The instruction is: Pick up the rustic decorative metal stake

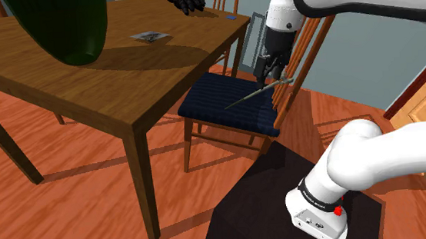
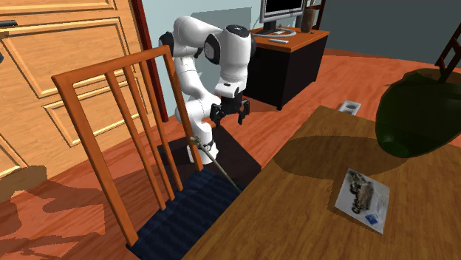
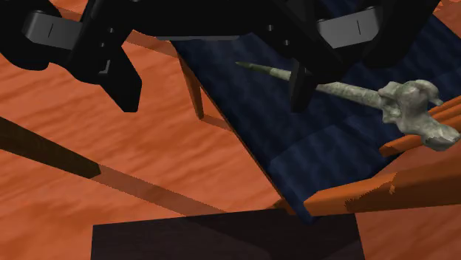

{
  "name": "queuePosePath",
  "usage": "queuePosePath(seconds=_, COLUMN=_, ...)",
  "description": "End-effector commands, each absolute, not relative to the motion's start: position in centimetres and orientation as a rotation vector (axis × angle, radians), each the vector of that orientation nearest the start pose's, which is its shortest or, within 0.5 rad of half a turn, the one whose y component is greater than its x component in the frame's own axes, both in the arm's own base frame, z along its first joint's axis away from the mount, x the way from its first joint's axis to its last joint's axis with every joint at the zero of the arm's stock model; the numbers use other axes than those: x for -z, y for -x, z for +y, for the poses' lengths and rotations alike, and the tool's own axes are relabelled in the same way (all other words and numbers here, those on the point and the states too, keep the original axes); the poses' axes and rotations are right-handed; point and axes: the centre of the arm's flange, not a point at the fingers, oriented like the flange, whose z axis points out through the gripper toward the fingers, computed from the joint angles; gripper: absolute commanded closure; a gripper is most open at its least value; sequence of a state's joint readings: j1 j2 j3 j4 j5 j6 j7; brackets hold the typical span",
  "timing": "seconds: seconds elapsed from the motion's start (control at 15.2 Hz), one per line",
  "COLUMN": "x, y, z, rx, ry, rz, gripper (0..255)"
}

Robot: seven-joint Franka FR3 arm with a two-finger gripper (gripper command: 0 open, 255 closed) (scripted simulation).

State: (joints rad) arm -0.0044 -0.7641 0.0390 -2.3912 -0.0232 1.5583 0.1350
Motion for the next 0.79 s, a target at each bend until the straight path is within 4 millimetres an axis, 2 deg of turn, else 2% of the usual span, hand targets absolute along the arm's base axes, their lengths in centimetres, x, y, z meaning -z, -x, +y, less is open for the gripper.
queuePosePath(seconds=0.0, x=-56.6, y=-30.9, z=1.1, rx=-0.104, ry=3.190, rz=0.178, gripper=0)
queuePosePath(seconds=0.4, x=-51.7, y=-38.8, z=-3.4, rx=-0.519, ry=3.147, rz=-0.349, gripper=0)
queuePosePath(seconds=0.73, x=-46.1, y=-44.8, z=-5.3, rx=-0.839, ry=3.009, rz=-0.767, gripper=0)
